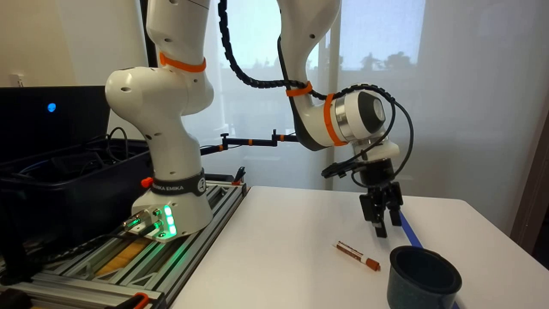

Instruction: Remove the marker from the mug

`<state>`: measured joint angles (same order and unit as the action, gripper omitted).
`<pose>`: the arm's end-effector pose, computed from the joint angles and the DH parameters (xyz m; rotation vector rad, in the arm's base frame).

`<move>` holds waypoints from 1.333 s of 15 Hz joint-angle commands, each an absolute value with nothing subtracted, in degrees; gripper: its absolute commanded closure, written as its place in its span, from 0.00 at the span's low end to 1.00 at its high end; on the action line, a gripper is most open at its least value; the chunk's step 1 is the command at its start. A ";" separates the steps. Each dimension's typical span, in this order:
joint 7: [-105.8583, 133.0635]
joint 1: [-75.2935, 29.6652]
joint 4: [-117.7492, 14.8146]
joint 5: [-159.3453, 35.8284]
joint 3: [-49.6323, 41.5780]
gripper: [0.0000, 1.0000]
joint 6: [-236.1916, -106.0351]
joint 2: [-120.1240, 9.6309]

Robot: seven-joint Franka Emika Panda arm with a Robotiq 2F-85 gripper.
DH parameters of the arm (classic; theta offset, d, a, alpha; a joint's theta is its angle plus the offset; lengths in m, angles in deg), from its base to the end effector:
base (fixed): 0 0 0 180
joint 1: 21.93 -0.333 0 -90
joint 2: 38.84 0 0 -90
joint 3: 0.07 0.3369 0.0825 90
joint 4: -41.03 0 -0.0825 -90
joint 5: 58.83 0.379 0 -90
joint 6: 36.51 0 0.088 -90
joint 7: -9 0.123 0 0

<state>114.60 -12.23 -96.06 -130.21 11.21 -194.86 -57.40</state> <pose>0.4880 0.0520 0.1912 2.7461 -0.9515 0.5541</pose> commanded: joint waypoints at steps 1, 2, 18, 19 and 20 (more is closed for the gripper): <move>111.80 -12.63 -98.39 -130.23 12.75 0.00 -194.88 -51.48; 109.62 -12.38 -98.69 -130.11 13.33 0.00 -195.52 -50.32; 58.76 -17.17 -107.79 -101.12 14.69 0.00 -186.94 -26.63; 60.69 -17.65 -107.61 -100.64 15.39 0.00 -183.35 -24.50; 60.18 -16.43 -104.78 -103.11 14.38 0.00 -188.54 -31.92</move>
<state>60.19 -16.45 -104.78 -103.08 14.40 -188.40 -31.81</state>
